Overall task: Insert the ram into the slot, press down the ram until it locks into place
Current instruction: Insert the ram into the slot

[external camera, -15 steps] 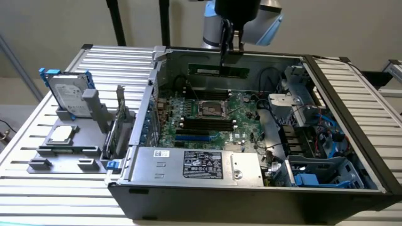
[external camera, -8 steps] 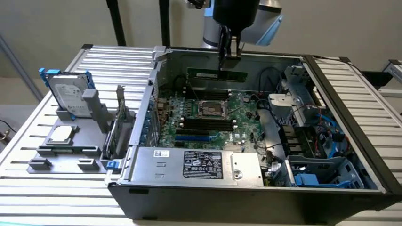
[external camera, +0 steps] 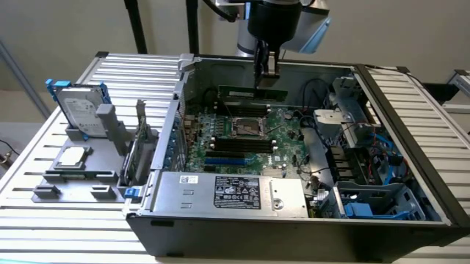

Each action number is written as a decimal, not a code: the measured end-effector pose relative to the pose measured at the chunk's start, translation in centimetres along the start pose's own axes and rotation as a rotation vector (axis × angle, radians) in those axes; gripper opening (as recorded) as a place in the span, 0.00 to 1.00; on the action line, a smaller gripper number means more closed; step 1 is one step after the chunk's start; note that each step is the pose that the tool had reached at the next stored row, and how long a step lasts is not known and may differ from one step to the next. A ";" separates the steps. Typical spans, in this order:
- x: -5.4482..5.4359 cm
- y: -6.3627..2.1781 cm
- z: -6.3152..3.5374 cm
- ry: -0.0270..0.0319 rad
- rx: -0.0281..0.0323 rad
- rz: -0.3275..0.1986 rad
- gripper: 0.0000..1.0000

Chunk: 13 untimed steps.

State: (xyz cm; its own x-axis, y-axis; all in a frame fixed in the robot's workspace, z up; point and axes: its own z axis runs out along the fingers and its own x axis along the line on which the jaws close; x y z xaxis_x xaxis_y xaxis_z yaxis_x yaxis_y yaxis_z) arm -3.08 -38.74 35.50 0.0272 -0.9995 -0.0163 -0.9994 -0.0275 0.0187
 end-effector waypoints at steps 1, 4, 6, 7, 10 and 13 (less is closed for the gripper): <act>0.0 0.00 0.18 0.0000 0.0000 0.000 0.14; 0.0 -0.01 0.73 0.0000 0.0000 0.000 0.14; 0.0 -0.02 1.10 -0.0001 0.0000 0.000 0.14; 0.0 -0.02 1.28 -0.0001 0.0000 0.000 0.14; 0.0 -0.03 1.82 0.0001 0.0000 0.000 0.14; 0.0 -0.04 2.37 -0.0001 0.0000 0.000 0.14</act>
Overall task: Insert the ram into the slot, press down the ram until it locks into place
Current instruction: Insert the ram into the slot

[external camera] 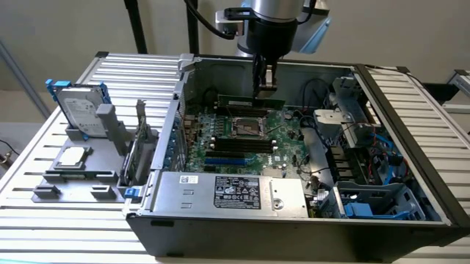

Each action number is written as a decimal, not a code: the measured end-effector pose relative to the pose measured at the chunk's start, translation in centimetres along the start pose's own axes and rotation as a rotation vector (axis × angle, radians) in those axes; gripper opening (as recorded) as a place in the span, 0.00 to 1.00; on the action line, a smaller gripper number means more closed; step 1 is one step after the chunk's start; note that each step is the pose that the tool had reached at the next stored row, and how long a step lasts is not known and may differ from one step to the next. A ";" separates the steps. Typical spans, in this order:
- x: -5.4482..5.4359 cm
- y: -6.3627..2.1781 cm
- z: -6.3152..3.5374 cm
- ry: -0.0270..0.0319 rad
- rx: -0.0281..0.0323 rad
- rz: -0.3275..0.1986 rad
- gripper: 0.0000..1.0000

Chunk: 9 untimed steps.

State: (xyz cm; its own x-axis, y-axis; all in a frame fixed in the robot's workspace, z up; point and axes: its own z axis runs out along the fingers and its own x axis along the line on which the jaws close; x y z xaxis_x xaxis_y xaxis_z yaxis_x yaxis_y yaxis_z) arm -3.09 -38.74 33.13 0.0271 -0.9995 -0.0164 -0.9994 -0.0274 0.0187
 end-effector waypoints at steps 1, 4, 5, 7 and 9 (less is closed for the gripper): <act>0.0 0.00 0.17 0.0001 0.0000 0.000 0.14; 0.0 -0.01 0.72 0.0001 0.0000 0.000 0.14; 0.0 -0.02 0.90 0.0001 0.0000 0.000 0.14; 0.0 -0.02 1.27 0.0001 0.0000 0.000 0.14; 0.0 -0.03 1.63 0.0001 0.0000 0.000 0.14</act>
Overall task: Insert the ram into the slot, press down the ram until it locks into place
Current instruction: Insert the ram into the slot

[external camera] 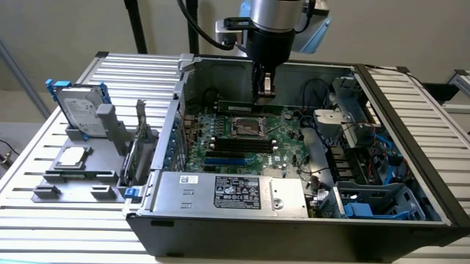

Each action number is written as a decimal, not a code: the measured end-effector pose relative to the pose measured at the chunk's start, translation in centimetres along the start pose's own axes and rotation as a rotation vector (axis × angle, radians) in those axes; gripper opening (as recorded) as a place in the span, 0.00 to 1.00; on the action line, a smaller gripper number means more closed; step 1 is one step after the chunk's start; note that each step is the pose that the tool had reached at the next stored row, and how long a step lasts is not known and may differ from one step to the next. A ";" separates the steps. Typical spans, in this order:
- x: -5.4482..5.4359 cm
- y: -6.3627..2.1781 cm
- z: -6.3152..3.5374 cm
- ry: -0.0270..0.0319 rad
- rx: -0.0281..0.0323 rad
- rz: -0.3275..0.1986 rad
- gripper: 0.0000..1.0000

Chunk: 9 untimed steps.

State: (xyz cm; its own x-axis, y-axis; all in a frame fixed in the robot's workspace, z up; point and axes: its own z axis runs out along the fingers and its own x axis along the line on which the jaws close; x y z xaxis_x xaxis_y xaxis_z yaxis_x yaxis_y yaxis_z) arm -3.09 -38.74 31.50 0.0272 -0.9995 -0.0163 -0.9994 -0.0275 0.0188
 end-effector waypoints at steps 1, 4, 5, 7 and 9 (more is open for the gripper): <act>0.0 0.00 0.18 0.0000 0.0000 0.000 0.14; 0.1 0.00 0.73 -0.0002 0.0000 0.000 0.14; 0.1 -0.01 0.91 -0.0002 0.0000 0.000 0.14; 0.1 -0.02 1.27 -0.0004 0.0000 0.000 0.14; 0.2 -0.03 1.63 -0.0007 0.0000 0.000 0.14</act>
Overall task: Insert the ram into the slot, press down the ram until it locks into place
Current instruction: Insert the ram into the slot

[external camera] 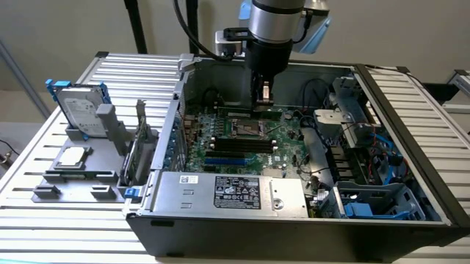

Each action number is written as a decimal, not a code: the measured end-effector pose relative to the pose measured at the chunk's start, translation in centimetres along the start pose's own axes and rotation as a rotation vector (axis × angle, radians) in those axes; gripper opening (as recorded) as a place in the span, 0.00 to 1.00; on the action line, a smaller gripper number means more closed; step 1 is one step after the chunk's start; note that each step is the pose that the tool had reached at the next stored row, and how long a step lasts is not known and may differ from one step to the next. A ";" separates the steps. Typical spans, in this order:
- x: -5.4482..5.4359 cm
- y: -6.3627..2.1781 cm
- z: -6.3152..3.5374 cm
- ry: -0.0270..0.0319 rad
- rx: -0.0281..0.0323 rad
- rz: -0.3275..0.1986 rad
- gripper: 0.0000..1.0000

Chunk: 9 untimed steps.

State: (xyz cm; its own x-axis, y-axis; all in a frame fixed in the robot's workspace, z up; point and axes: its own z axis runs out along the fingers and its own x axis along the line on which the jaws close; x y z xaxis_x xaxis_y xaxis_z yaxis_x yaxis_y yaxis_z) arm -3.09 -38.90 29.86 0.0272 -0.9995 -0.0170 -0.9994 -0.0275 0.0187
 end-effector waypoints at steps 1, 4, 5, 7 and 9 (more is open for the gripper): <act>0.0 0.00 0.19 -0.0002 0.0000 0.000 0.14; 0.2 -0.01 0.72 -0.0005 0.0000 0.000 0.14; 0.3 -0.01 0.91 -0.0006 0.0000 0.000 0.14; 0.3 -0.01 1.27 -0.0005 0.0000 0.000 0.14; 0.4 -0.01 1.61 -0.0006 0.0001 0.000 0.14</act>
State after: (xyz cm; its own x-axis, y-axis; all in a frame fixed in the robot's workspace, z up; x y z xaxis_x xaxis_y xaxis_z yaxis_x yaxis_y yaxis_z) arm -3.09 -39.30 28.25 0.0271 -0.9995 -0.0176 -0.9994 -0.0275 0.0187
